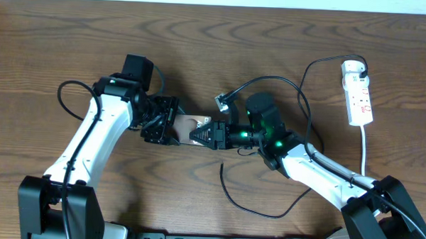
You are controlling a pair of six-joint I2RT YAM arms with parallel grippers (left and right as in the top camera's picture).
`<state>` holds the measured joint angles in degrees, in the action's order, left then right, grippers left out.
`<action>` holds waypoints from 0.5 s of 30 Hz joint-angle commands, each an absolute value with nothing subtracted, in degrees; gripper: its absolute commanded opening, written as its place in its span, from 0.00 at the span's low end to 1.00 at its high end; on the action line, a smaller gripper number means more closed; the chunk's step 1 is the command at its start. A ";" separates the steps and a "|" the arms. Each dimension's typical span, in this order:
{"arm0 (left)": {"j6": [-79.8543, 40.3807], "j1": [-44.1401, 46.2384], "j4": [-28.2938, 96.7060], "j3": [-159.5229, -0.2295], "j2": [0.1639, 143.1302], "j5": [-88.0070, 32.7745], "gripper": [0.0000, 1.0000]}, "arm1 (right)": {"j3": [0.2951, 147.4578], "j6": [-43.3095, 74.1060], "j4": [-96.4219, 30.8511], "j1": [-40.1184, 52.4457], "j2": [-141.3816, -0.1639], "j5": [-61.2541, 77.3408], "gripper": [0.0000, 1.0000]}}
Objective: Plug charger to phone and switch on socket
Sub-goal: 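Grasp the phone's bottom edge with the right gripper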
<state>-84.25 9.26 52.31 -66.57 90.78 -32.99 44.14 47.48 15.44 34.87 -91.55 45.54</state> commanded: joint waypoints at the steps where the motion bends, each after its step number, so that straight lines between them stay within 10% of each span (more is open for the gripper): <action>1: -86.28 10.44 52.34 -67.18 91.00 -33.39 0.07 | 44.56 46.63 15.38 35.48 -91.33 43.57 0.44; 15: -88.66 13.61 50.26 -67.18 90.98 -33.50 0.07 | 44.56 46.65 14.31 36.82 -91.33 38.83 0.38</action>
<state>-87.46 12.97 50.46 -66.57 90.78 -32.84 44.14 47.46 14.37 36.10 -91.55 40.03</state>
